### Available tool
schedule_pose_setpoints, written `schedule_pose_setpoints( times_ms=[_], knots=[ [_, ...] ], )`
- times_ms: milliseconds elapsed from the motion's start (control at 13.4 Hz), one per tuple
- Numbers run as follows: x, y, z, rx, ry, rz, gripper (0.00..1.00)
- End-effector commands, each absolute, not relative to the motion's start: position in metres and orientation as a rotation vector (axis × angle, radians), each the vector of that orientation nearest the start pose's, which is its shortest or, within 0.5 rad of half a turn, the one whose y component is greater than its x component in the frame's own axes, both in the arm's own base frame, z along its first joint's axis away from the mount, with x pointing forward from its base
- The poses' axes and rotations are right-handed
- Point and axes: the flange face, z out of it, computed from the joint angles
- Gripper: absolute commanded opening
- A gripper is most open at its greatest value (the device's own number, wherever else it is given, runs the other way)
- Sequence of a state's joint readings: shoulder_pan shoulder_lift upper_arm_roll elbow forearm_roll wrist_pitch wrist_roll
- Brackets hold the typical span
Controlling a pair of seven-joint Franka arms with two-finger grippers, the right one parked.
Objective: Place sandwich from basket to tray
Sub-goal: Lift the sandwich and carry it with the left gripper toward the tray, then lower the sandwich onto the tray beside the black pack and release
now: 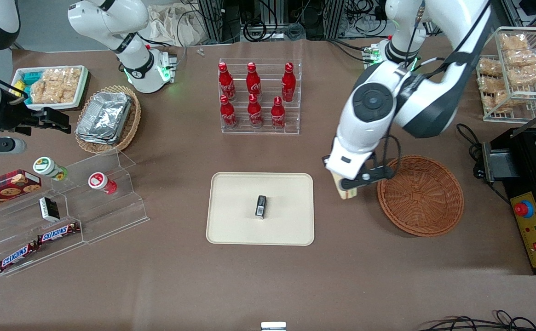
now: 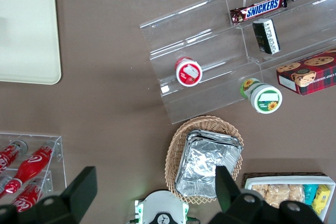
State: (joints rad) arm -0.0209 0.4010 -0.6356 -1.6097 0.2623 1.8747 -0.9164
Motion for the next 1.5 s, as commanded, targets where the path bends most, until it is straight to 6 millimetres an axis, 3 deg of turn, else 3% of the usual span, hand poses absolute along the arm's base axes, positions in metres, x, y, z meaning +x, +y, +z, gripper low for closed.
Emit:
schedule_pose_setpoints(
  times_ms=[0, 150, 374, 598, 972, 1121, 1196, 1271, 1346, 1421],
  knots=[
    [0.576, -0.367, 0.387, -3.111, -0.129, 0.062, 0.0],
    [0.572, -0.396, 0.355, -3.11, -0.022, 0.055, 0.0],
    [0.582, -0.406, 0.306, -3.151, 0.017, 0.026, 0.0],
    [0.57, -0.425, 0.278, -3.129, 0.089, 0.027, 0.0],
    [0.57, -0.428, 0.249, -3.151, 0.106, 0.06, 0.01],
    [0.569, -0.428, 0.244, -3.153, 0.094, 0.069, 0.28],
    [0.569, -0.428, 0.238, -3.156, 0.088, 0.081, 0.6],
    [0.569, -0.428, 0.238, -3.158, 0.085, 0.08, 0.85],
    [0.569, -0.428, 0.238, -3.159, 0.082, 0.082, 0.98],
    [0.569, -0.428, 0.24, -3.162, 0.071, 0.082, 0.99]
  ],
)
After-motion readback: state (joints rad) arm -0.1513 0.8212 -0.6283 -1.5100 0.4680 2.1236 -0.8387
